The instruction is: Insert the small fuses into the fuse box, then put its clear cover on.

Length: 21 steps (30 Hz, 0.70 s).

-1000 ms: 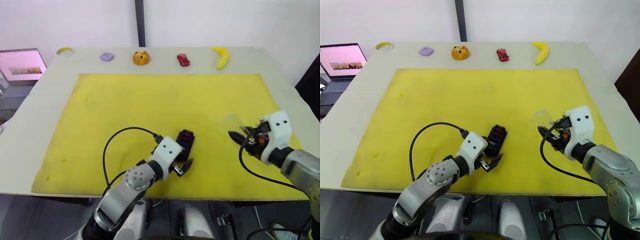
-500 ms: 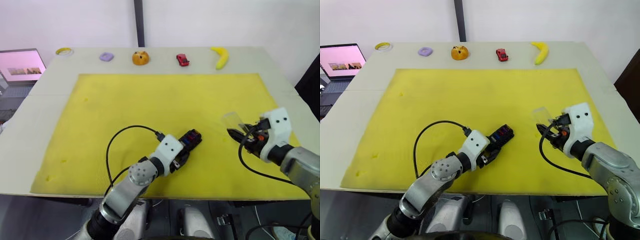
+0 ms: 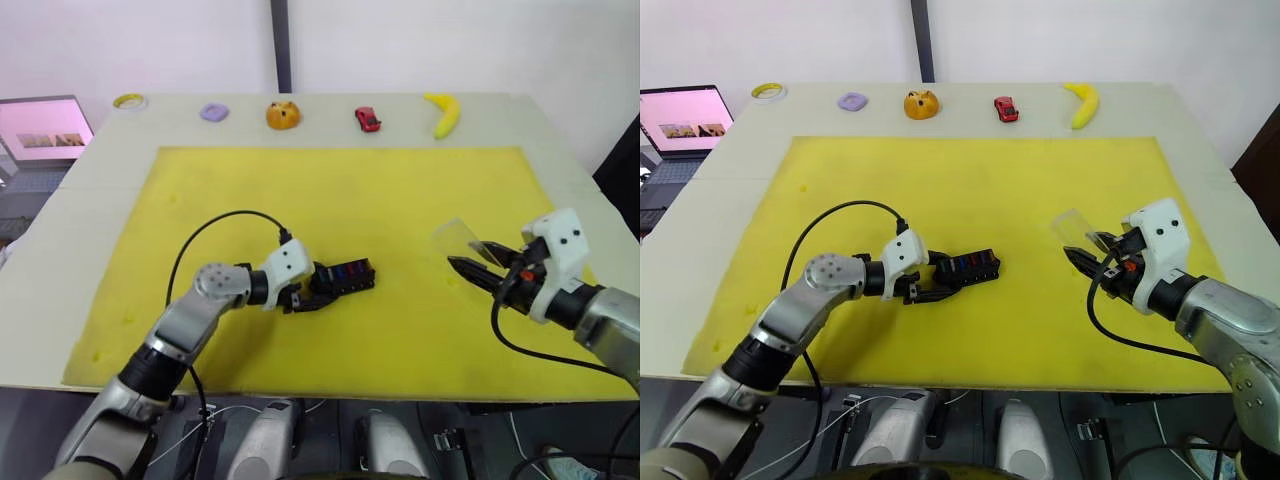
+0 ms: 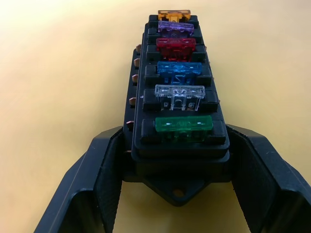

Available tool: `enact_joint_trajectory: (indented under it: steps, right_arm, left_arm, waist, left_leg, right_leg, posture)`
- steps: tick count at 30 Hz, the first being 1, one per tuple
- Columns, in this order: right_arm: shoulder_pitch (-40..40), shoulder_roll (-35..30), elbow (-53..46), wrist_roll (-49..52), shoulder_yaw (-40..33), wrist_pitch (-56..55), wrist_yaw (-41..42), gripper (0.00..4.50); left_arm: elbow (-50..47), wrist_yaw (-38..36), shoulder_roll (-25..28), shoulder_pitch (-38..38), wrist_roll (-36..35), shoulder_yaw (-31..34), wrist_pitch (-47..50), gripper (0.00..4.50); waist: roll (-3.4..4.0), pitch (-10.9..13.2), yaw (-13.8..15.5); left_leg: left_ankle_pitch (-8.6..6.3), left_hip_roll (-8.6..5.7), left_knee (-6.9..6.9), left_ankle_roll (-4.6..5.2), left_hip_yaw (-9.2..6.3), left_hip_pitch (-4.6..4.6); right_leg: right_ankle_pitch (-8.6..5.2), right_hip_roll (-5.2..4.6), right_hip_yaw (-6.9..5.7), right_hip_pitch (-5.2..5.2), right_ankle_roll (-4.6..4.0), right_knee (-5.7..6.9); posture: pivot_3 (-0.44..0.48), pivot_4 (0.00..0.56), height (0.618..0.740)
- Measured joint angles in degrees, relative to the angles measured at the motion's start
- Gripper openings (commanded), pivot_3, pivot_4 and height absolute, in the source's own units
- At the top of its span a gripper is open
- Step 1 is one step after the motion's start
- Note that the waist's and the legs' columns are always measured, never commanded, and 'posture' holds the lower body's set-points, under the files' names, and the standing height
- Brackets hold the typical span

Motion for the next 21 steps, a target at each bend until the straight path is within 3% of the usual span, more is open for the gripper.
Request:
enact_joint_trajectory:
  steps: [8, 16, 21]
  right_arm:
    - [-3.89, -6.20, 1.13, 2.21, 4.66, -3.38, 9.04, 1.71]
    - [-14.19, -12.03, 4.60, 1.69, 17.27, -5.59, 18.24, 1.71]
    - [-21.25, -12.23, 8.61, -3.01, 27.79, -8.16, 22.14, 1.71]
  left_arm:
    - [13.66, -14.15, -3.92, -6.30, -0.45, -1.48, -9.85, 2.57]
    - [22.02, -16.89, -6.20, -9.08, 2.41, -1.31, -16.93, 2.57]
    - [23.08, -17.45, -6.46, -9.55, 3.48, -1.15, -18.94, 2.57]
  waist:
    - [-0.01, 0.01, -0.27]
    - [-0.03, 0.02, -0.14]
    - [-0.03, 0.02, -0.23]
  left_leg:
    - [0.00, 0.02, -0.01, 0.00, -0.01, 0.00]
    - [0.00, 0.02, 0.03, 0.01, -0.06, -0.02]
    - [0.00, 0.01, 0.05, 0.00, -0.07, -0.02]
  right_leg:
    - [0.00, 0.00, -0.02, -0.01, 0.01, 0.00]
    - [0.01, -0.01, -0.05, 0.00, 0.02, 0.00]
    - [0.01, 0.00, -0.05, -0.01, 0.02, 0.00]
  posture:
    - [0.000, 0.150, 0.735]
    - [0.000, 0.150, 0.735]
    - [0.000, 0.150, 0.735]
